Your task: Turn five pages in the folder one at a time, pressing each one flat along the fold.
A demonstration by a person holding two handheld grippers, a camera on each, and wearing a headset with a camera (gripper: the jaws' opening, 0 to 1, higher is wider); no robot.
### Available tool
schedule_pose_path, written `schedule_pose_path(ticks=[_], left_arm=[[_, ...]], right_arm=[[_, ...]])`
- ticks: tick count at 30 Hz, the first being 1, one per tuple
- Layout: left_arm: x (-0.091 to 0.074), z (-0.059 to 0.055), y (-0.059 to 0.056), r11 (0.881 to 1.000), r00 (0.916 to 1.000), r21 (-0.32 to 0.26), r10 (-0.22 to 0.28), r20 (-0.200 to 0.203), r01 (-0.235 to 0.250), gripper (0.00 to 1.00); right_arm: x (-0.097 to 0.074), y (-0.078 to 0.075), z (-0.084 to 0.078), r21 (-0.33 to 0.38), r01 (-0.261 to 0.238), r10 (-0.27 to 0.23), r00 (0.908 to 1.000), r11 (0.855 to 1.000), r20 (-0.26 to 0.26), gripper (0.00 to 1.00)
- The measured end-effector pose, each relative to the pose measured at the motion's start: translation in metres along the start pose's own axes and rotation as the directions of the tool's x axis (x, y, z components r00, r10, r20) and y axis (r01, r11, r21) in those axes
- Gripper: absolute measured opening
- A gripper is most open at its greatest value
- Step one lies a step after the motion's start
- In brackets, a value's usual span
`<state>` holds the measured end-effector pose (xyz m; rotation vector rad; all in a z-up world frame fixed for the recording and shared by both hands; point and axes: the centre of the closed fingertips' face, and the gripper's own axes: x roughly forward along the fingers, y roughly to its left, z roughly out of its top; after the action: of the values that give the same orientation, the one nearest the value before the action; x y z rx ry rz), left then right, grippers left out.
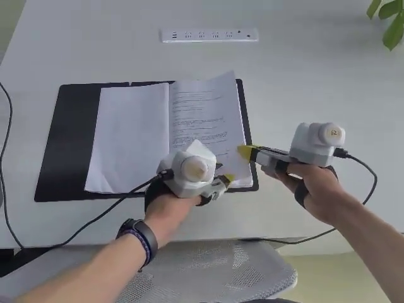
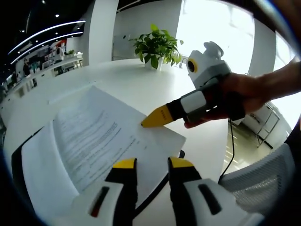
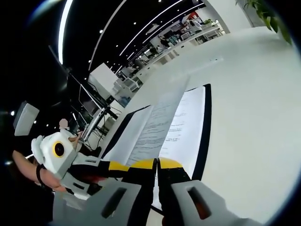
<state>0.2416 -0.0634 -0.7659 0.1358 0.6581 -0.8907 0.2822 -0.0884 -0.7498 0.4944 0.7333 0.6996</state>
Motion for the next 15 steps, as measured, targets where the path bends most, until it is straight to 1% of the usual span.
schedule_pose_path(ticks=[7, 8, 12, 14, 15], left_arm=[[-0.020, 0.002, 0.011, 1.000, 0.9996, 0.005, 0.021, 0.018, -0.021, 0.30], [-0.026, 0.001, 0.015, 1.000, 0.9993, 0.006, 0.031, 0.022, -0.031, 0.30], [-0.038, -0.002, 0.024, 0.999, 0.9984, -0.003, 0.048, 0.030, -0.048, 0.33], [-0.046, -0.005, 0.029, 0.999, 0.9983, -0.022, 0.049, 0.031, -0.048, 0.34], [-0.053, -0.006, 0.033, 0.998, 0.9974, -0.024, 0.060, 0.040, -0.059, 0.36]], right_arm=[[-0.001, 0.012, 0.010, -0.009, -0.014, 0.014, 0.9997, 1.000, 0.022, 0.00], [0.000, 0.015, 0.012, -0.012, -0.017, 0.017, 0.9995, 1.000, 0.025, 0.00], [0.002, 0.024, 0.019, -0.019, -0.032, 0.032, 0.9986, 0.999, 0.041, 0.00], [0.004, 0.030, 0.024, -0.020, -0.043, 0.044, 0.9977, 0.999, 0.052, 0.00], [0.005, 0.033, 0.026, -0.023, -0.047, 0.048, 0.9974, 0.999, 0.054, 0.00]])
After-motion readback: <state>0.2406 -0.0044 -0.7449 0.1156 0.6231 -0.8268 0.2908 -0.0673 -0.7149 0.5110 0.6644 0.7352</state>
